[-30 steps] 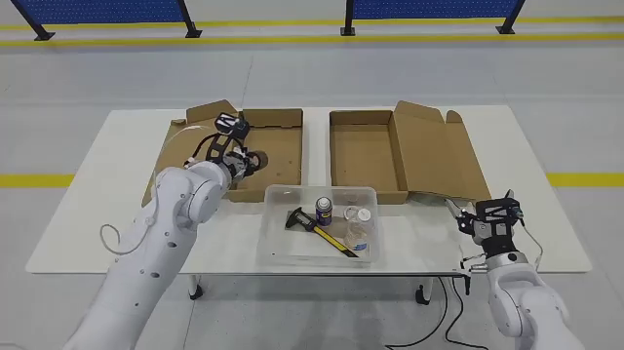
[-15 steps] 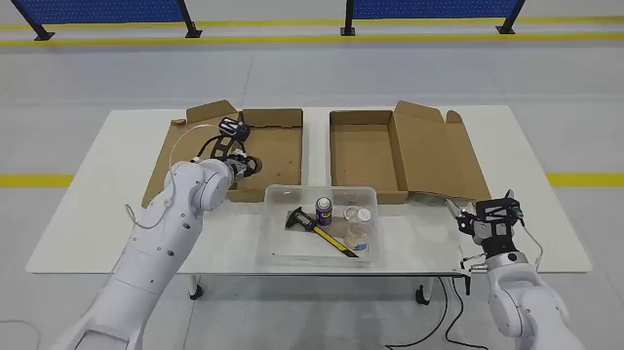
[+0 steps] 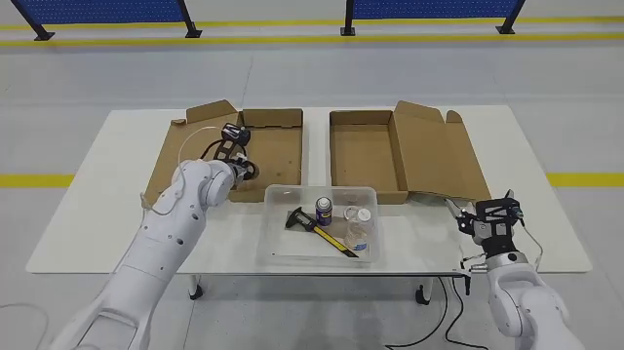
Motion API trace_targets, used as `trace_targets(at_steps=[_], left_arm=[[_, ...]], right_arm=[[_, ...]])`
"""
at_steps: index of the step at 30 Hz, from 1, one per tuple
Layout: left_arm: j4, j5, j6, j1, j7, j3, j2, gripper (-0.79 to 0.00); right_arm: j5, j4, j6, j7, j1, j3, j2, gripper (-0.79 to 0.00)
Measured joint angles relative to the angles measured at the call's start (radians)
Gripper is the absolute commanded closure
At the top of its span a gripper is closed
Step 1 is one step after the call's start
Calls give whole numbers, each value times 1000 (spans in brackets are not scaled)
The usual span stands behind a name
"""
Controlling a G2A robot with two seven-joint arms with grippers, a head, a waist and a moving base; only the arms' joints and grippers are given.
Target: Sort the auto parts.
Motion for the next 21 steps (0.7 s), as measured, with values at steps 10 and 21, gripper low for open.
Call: trace_targets(at_steps=[10,21], left_arm=[[60,-2,-6,-21,-1,16,-15,0],[89,8,1,-22,2,19,-24,-105]], right_arm=[[0,0,0,0,0,0,0,-785],[0,0,0,0,0,0,0,-785]])
